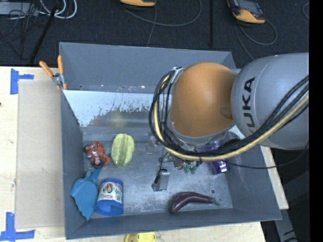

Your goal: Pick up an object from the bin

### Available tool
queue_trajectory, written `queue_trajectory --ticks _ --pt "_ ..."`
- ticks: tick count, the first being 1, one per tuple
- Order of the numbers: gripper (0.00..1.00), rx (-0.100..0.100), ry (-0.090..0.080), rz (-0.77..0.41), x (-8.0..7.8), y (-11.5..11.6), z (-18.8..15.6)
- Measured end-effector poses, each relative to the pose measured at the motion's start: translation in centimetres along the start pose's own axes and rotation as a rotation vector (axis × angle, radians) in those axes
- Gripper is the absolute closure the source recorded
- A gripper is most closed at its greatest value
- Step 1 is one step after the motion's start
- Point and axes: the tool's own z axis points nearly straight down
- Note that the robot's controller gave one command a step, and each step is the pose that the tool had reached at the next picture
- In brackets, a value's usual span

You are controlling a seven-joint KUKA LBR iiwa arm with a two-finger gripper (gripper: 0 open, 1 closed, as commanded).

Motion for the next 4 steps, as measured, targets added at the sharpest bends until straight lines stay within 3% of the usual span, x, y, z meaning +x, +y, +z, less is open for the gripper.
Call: queue_trajectory --ticks 1,2,3,4 --pt "0.00 -0.001 -0.008 0.003 -0.1 -0.1 -0.4" --pt "0.00 -0.002 -0.015 -0.054 -1.2 -2.4 4.1" --pt "0.00 -0.001 -0.011 -0.006 -0.3 -3.2 9.8" --pt "0.00 -0.003 -0.003 -0.028 0.0 -7.3 10.6"
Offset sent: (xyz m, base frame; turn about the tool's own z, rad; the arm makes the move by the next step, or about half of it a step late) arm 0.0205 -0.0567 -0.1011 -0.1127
